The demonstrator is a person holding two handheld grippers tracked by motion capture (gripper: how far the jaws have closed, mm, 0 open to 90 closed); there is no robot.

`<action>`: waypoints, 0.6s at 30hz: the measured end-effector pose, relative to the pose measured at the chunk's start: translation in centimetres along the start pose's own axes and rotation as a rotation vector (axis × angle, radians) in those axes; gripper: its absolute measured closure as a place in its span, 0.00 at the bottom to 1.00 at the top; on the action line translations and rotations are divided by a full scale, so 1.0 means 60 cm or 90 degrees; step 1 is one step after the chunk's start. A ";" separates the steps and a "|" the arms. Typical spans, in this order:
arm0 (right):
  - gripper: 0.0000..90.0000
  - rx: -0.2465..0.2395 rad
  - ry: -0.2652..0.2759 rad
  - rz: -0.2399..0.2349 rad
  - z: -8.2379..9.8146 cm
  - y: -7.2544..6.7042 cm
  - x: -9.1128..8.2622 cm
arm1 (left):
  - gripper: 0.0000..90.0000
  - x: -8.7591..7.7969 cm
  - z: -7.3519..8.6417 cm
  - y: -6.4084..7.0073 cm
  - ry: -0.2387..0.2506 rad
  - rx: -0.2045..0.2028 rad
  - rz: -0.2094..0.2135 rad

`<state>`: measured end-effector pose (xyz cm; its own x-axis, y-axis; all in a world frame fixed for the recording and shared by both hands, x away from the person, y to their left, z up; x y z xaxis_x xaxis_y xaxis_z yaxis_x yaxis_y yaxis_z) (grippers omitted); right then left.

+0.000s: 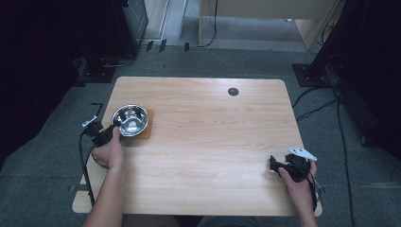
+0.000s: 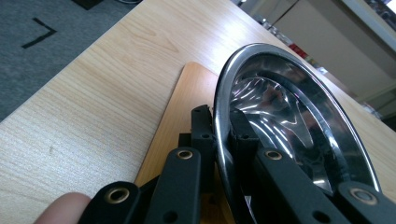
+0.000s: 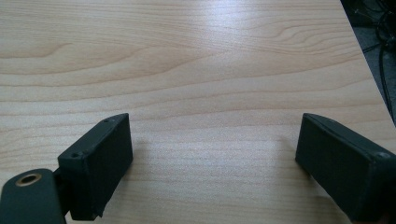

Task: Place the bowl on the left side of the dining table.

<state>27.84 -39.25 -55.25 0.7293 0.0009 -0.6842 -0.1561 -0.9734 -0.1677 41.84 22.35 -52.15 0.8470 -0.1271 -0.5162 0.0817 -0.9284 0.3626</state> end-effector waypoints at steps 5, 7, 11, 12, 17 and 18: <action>0.12 0.000 0.000 0.000 0.000 0.000 0.000 | 0.94 0.012 0.005 0.002 0.000 -0.016 -0.011; 0.12 0.000 0.000 0.000 0.000 0.000 0.000 | 0.94 0.015 0.006 0.003 0.001 -0.020 -0.015; 0.12 0.000 0.000 0.000 0.000 0.000 0.000 | 0.94 0.019 0.008 0.007 0.002 -0.022 -0.016; 0.12 0.000 0.000 0.000 0.000 0.000 0.000 | 0.94 0.020 0.008 0.008 0.001 -0.023 -0.017; 0.12 0.000 0.000 0.000 0.000 0.000 0.000 | 0.93 0.019 0.004 0.016 0.000 -0.004 -0.024; 0.12 0.000 0.000 0.000 0.000 0.000 0.000 | 0.93 0.019 0.003 0.018 0.005 -0.005 -0.023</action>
<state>27.83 -39.25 -55.25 0.7293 0.0009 -0.6842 -0.1560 -0.9734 -0.1676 42.79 21.14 -52.46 0.8479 -0.0907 -0.5224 0.1165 -0.9293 0.3504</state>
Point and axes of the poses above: each handheld gripper's, and its own axes: x roughly forward along the jaws, z roughly out of its underside, y roughly to its right, the point moved 4 cm from there along x, roughly forward along the jaws, and after that the axes turned 11 degrees about x, right-handed, at the moved point
